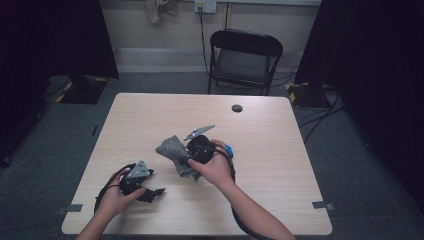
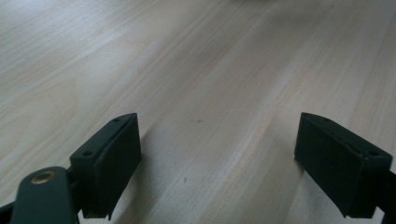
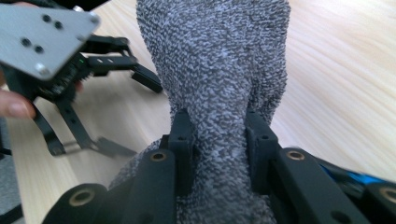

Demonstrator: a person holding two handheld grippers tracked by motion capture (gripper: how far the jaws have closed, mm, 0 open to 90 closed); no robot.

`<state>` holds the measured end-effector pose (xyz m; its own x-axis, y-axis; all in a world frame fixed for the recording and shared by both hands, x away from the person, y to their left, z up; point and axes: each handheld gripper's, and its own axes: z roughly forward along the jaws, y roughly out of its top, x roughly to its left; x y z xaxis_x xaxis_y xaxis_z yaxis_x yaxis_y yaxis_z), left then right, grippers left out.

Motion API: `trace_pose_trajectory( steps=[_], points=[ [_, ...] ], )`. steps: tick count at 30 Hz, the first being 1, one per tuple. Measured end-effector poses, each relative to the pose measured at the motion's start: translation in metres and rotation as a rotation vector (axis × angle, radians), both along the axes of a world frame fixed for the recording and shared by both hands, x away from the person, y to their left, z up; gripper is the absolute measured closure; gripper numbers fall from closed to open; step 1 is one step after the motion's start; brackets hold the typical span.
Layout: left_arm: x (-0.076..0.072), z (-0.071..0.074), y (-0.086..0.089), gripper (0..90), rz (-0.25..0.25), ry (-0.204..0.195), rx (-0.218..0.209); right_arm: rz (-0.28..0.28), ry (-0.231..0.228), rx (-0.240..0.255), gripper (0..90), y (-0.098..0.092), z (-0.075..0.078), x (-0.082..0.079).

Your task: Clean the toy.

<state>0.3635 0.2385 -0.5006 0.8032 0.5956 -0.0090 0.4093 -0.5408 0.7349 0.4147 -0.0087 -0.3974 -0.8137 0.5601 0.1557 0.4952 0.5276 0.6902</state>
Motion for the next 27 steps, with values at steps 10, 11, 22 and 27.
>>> trace_pose_trajectory(
  steps=[10, 11, 22, 27],
  points=[
    [-0.003, 0.0, 0.004, 14.0, 0.001, -0.001, 0.001, 0.017, 0.035, -0.023, 68.6, 0.05, -0.026, -0.001],
    [-0.004, 0.0, 0.006, 14.0, -0.002, 0.001, 0.0, 0.019, 0.038, -0.024, 68.6, 0.053, -0.029, -0.001],
    [-0.004, 0.0, 0.007, 14.0, -0.002, 0.001, 0.002, 0.016, 0.054, -0.067, 66.9, 0.073, -0.053, -0.001],
    [-0.004, 0.0, 0.007, 14.0, -0.002, 0.001, 0.001, 0.013, 0.053, -0.088, 65.6, 0.073, -0.064, -0.001]
  ],
)
